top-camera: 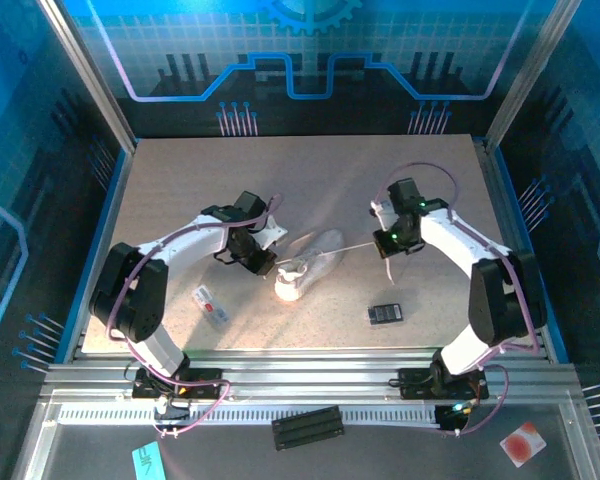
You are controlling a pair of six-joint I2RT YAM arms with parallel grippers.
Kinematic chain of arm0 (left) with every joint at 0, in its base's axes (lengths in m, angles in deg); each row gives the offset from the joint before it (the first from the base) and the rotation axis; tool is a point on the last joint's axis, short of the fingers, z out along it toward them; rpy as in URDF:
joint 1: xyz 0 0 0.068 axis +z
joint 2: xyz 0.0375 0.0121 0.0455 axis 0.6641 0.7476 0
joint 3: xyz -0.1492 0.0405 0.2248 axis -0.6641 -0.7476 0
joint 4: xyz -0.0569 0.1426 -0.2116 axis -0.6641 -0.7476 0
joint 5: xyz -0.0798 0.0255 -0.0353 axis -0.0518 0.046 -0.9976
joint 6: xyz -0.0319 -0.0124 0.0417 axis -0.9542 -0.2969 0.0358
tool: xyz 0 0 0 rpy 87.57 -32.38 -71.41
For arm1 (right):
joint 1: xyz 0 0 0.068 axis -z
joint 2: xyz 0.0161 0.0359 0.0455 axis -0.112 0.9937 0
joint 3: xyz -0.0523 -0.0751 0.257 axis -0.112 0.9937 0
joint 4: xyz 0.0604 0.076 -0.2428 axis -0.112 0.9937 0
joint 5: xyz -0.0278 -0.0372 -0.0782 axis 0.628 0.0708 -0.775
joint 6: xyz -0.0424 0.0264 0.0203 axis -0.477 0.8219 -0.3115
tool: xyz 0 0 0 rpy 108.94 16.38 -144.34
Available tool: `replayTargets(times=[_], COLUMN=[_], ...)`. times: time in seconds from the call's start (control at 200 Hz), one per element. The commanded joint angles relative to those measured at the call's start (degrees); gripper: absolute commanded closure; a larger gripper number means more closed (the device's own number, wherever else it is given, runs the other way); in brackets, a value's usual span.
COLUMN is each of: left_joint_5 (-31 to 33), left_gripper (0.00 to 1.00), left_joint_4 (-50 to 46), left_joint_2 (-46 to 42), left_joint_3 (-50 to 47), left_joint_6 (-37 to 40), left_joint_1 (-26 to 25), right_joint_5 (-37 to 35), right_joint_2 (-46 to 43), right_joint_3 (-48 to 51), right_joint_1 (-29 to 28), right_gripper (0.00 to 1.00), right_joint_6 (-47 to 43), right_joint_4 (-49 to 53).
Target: Tie the shoes
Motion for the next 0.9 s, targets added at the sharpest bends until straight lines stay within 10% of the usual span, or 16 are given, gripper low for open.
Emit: replayTargets(times=[0.0, 0.455, 0.891], left_joint_5=[-3.96, -11.84, -10.09], left_gripper=[1.0, 1.0, 1.0], left_joint_4=[-0.54, 18.09, 18.11], left_joint_2=[-0.11, 4.0, 2.48], left_joint_3=[-1.72, -3.6, 0.06], left_joint_6=[-11.54, -34.05, -29.36], left_joint_1=[-2.23, -14.29, -11.63], right_joint_5=[10.41, 18.24, 16.8], right_joint_2=[5.23, 21.0, 23.78], right_joint_3=[-2.35, -9.6, -24.32], right_joint_1=[-5.89, -10.57, -6.71], right_gripper=[1.0, 1.0, 1.0], right_joint_6=[11.52, 14.42, 4.2], right_joint_4=[-2.12, -9.47, 2.21])
